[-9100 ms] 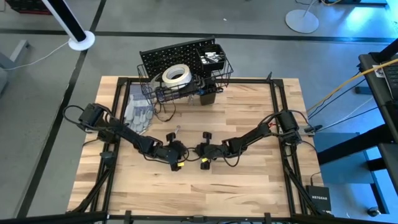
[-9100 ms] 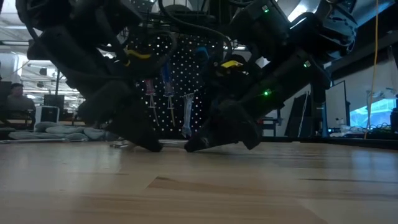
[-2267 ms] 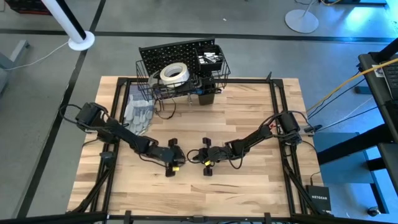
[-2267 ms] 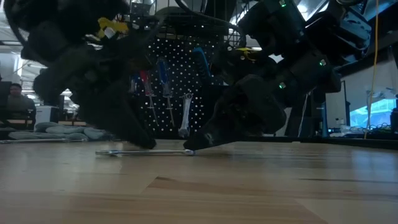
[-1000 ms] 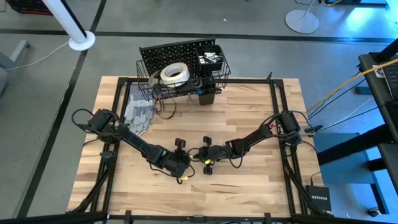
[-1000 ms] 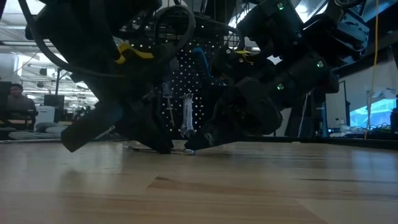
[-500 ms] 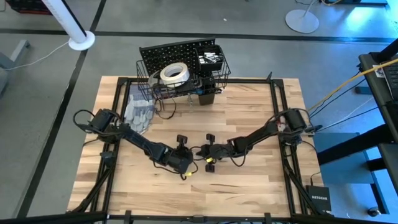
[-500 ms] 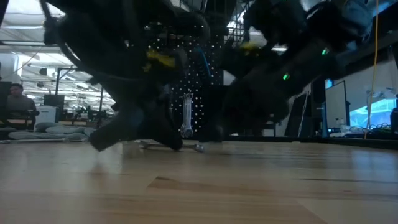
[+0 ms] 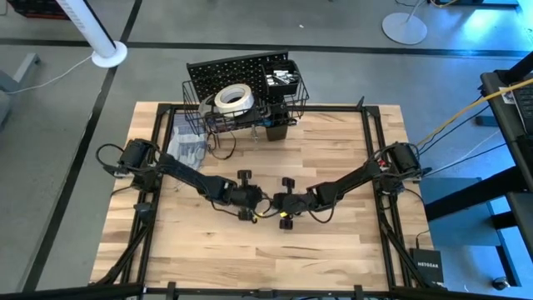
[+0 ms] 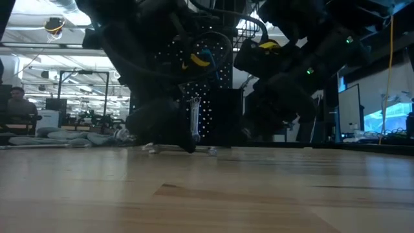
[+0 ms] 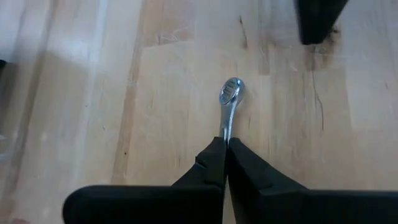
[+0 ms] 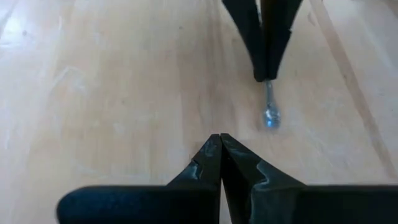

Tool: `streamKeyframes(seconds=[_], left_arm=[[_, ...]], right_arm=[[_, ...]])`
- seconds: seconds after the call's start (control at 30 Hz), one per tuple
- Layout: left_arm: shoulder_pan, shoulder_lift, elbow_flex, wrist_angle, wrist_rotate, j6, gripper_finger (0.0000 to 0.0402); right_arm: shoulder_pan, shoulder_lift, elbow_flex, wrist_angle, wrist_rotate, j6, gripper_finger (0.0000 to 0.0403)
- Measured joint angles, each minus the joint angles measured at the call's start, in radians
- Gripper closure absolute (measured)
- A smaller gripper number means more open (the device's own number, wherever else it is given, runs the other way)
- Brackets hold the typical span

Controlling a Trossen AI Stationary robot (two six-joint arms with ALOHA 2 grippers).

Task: Hang tools onto peg board
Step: Hang the wrench on the pegboard

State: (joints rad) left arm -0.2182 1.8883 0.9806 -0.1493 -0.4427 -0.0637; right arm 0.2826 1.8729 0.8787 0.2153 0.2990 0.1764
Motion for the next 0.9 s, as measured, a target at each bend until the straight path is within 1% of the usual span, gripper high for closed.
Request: streamKeyframes(seconds=[0.17,0.27,0.4,0.53,0.77,0.83,0.9], left_arm=[[0.024,-0.039,-0.003,-0.005,0.074,-0.015,0.0400],[0.029,-0.083,-0.007,-0.025,0.125,-0.032,0.0400],[0.027,-0.137,-0.004,-0.021,0.130,-0.039,0.0400],[0.038,-0.158,-0.010,-0.028,0.134,-0.044,0.0400],[0.043,-0.160,-0.011,-0.023,0.138,-0.059,0.0401],[0.043,-0.160,-0.011,-0.024,0.138,-0.060,0.0401],[0.043,-0.160,-0.011,-0.023,0.140,-0.060,0.0401]], right_arm=[[-0.001,-0.002,0.001,-0.018,0.026,0.001,0.0393],[-0.001,-0.019,0.001,-0.068,0.032,0.002,0.0393],[0.000,-0.059,0.002,-0.124,0.075,0.002,0.0393],[-0.001,-0.069,0.003,-0.109,0.077,0.002,0.0393],[-0.002,-0.069,0.002,-0.091,0.077,0.050,0.0393],[-0.007,-0.069,0.002,-0.083,0.103,0.053,0.0392],[-0.012,-0.069,0.002,-0.083,0.113,0.055,0.0381]])
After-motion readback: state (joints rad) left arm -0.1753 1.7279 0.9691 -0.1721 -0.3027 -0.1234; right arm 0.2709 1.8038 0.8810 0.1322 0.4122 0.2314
